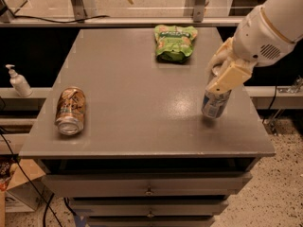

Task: Pick redbull can

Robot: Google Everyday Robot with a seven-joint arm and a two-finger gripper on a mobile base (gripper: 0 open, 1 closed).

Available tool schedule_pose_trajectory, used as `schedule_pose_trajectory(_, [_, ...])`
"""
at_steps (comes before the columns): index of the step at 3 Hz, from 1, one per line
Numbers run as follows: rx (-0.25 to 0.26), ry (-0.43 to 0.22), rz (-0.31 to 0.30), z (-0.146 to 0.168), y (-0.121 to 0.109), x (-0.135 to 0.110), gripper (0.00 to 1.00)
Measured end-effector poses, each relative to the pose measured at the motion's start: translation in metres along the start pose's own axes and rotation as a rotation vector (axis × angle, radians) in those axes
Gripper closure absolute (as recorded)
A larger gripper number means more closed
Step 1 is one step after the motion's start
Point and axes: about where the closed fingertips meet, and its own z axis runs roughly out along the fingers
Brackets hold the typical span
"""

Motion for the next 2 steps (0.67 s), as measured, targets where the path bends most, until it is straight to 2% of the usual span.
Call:
schedule_pose_trajectory(1, [0.057, -0.051, -0.082, -0.029, -0.020, -0.035, 1.00])
schedule_pose_trajectory(2, [0.083, -0.064, -0.096, -0.039, -0.026, -0.044, 1.00])
